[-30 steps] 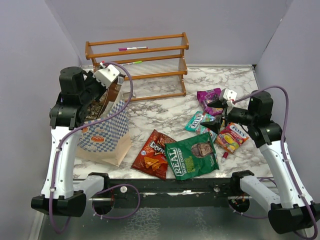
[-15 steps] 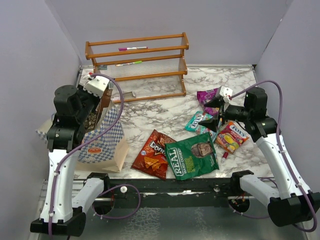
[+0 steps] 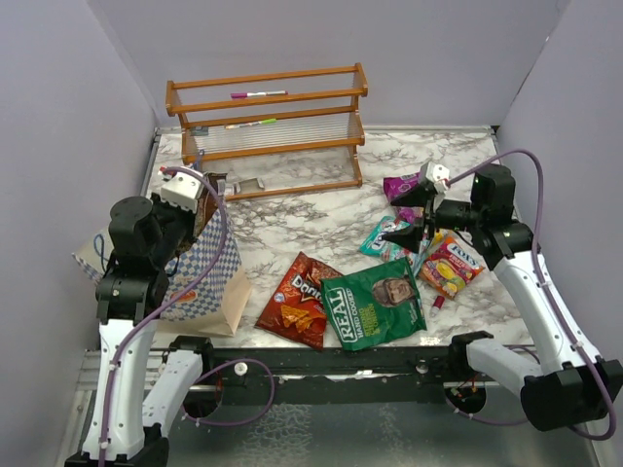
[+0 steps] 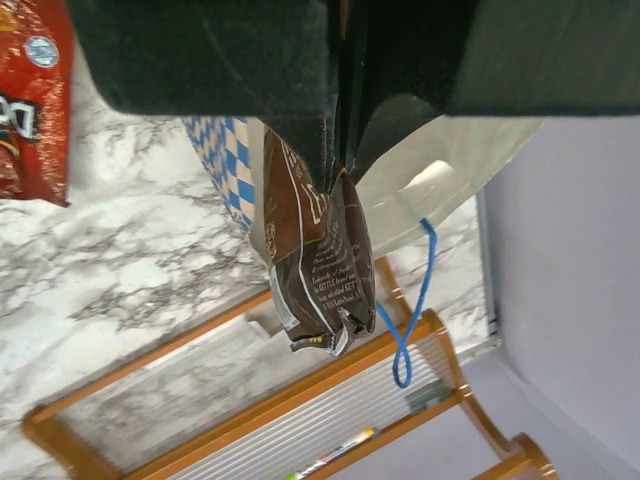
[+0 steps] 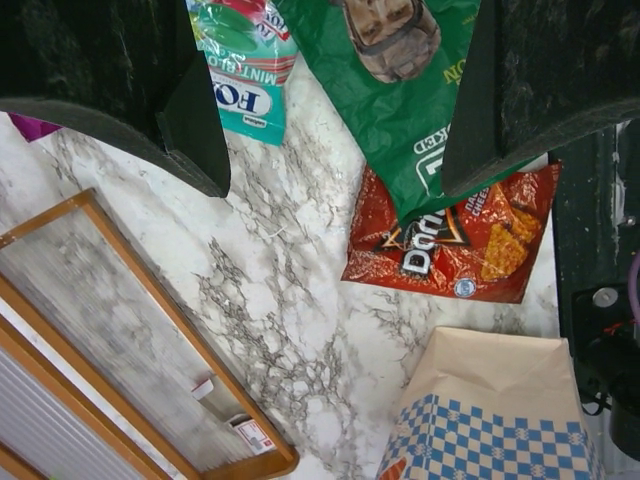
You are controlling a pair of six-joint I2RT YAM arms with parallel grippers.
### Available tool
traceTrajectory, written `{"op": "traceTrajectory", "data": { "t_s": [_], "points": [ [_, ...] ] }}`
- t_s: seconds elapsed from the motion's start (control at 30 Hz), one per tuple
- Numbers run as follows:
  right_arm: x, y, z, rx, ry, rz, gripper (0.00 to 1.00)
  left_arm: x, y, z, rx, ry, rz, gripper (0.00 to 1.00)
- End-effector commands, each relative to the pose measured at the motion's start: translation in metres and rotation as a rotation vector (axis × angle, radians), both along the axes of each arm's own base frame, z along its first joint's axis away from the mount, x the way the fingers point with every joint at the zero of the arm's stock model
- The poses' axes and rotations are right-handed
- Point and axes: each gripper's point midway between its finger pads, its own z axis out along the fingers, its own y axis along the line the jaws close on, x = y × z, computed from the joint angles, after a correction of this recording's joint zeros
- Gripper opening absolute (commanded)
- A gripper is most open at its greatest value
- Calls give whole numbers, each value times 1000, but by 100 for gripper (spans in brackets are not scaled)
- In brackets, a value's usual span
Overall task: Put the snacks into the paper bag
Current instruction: Place the snack in the paper bag.
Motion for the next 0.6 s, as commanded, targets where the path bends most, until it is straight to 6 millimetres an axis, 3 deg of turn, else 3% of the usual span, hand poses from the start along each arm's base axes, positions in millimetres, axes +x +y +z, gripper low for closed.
{"op": "traceTrajectory", "data": {
  "t_s": [0.0, 0.17, 0.4, 0.57],
  "points": [
    [3, 18, 15, 59, -21, 92, 86, 1, -34, 7, -150, -27, -138, 0],
    [16, 35, 12, 57, -33, 131, 85, 7, -68, 7, -251, 3, -308, 0],
    [30, 45, 7, 66, -32, 122, 84, 31, -108, 33, -381, -24, -526, 0],
    [32, 48, -2, 68, -19, 103, 83, 55, -123, 51, -401, -87, -626, 0]
  ]
}}
